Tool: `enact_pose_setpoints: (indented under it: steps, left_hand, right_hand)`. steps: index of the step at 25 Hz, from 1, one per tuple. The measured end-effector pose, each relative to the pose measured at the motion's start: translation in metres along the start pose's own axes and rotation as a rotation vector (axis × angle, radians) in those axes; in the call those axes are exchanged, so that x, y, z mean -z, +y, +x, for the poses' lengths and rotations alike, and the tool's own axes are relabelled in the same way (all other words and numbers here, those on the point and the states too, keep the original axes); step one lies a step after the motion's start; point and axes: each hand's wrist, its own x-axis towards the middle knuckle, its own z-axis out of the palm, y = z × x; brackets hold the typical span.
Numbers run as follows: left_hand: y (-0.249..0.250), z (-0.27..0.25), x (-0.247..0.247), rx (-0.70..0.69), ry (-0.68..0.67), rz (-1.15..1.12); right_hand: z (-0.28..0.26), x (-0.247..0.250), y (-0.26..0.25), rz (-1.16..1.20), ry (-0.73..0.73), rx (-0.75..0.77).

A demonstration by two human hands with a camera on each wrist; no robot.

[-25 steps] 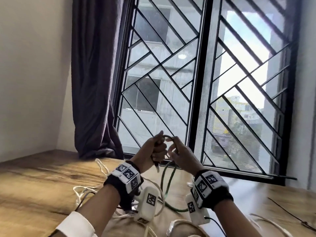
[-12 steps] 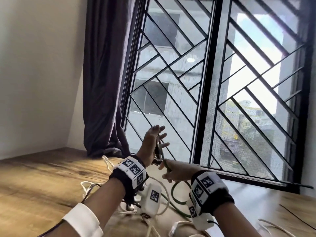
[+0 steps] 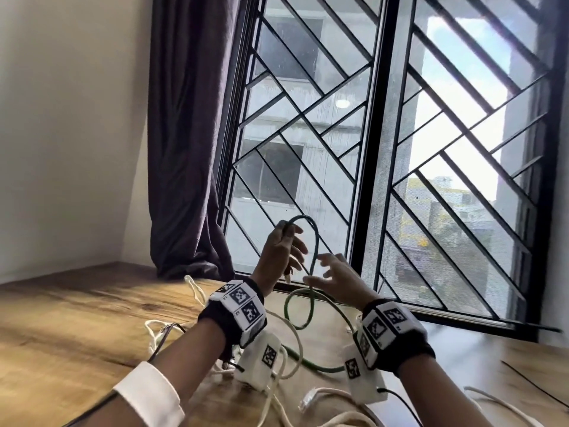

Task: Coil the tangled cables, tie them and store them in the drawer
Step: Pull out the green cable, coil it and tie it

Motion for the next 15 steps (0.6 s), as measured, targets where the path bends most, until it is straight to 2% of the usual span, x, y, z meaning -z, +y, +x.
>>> enact_pose_setpoints:
  steps: [3, 5, 7, 10, 12, 15]
  left_hand:
    - [-0.003, 0.000, 0.002, 0.098, 0.008, -0.085]
    - [-0.001, -0.002, 0.003, 0.179, -0.046, -0.168]
    - [0.004, -0.003, 0.005, 0.244, -0.096, -0.337]
    - [0.011, -0.001, 0.009, 0.257, -0.172, -0.670]
    - [0.017, 0.004, 0.012, 0.215, -0.169, -0.798]
    - [0.022, 0.008, 0.016, 0.185, -0.118, -0.883]
  right_hand:
    - [0.000, 0.009, 0.004, 0.133, 0.250, -0.026]
    - [-0.001, 0.010, 0.002, 0.209, 0.283, 0.006]
    - [0.001, 0.003, 0.001, 0.202, 0.193, 0.038]
    - [0.003, -0.001, -0.005, 0.300, 0.046, -0.063]
    - [0.001, -0.005, -0.011, 0.432, -0.117, -0.115]
    - [-0.004, -0.009, -0.017, 0.434, -0.314, -0.133]
